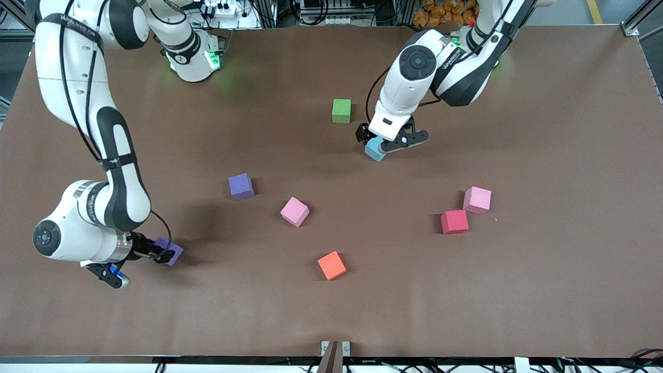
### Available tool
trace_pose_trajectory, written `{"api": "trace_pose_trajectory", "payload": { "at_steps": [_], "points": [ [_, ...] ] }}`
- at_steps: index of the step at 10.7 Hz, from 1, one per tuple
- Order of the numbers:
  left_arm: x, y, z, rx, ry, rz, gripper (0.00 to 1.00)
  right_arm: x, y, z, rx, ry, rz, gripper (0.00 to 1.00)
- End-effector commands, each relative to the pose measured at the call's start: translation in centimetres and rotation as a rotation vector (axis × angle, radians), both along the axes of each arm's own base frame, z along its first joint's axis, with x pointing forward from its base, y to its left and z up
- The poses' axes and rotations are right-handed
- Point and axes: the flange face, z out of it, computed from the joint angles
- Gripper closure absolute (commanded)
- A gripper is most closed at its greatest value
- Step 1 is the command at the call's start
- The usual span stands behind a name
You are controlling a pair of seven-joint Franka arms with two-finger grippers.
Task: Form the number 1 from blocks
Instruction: 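Grasp the cyan cube with the left gripper while the right gripper lifts blue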
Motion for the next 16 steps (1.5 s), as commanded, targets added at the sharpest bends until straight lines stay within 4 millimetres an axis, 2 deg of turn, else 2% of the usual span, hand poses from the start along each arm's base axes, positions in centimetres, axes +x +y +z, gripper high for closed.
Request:
{"api": "trace_pose_trajectory", "payload": {
  "at_steps": [1,2,3,4,5,6,7,8,9,11,13,15,16],
  "points": [
    [-1.5,0.2,-3.5,0.069,0.094,0.149,0.0,-1.6,5.7,8.1,-0.018,-0.039,0.118,0.51],
    [-2.1,0.4,-5.4,0.088,0.127,0.179,0.0,-2.6,9.2,10.4,-0.034,-0.06,0.183,0.48],
    [-1.7,1.3,-6.6,0.093,0.141,0.212,0.0,-4.2,12.8,12.1,-0.041,-0.072,0.244,0.48],
    [-1.3,2.2,-7.8,0.091,0.137,0.235,0.0,-5.9,16.0,12.9,-0.034,-0.074,0.276,0.49],
    [-1.1,2.3,-8.6,0.077,0.133,0.251,0.0,-7.4,17.5,13.5,-0.026,-0.068,0.255,0.5],
    [-0.3,2.8,-8.9,0.072,0.131,0.274,0.0,-8.9,20.1,13.9,-0.015,-0.075,0.268,0.5],
    [0.6,3.4,-8.7,0.061,0.121,0.299,0.0,-11.1,22.4,13.6,-0.006,-0.091,0.285,0.52],
    [0.6,3.2,-9.3,0.044,0.122,0.311,0.0,-13.3,24.0,12.9,0.001,-0.105,0.27,0.53],
    [0.3,2.9,-9.6,0.043,0.123,0.321,0.0,-15.6,25.8,12.0,0.016,-0.116,0.259,0.53],
    [0.2,2.6,-10.4,0.034,0.13,0.336,0.0,-19.2,28.2,10.3,0.029,-0.119,0.255,0.53],
    [-1.0,1.1,-12.5,0.029,0.144,0.34,0.0,-22.9,30.7,9.0,0.025,-0.089,0.308,0.54],
    [-1.8,0.5,-13.9,0.031,0.153,0.336,0.0,-28.2,35.0,7.7,0.021,-0.072,0.358,0.54],
    [-1.9,0.6,-14.4,0.037,0.159,0.333,0.0,-30.8,38.0,7.3,0.023,-0.071,0.355,0.54]
  ]
}}
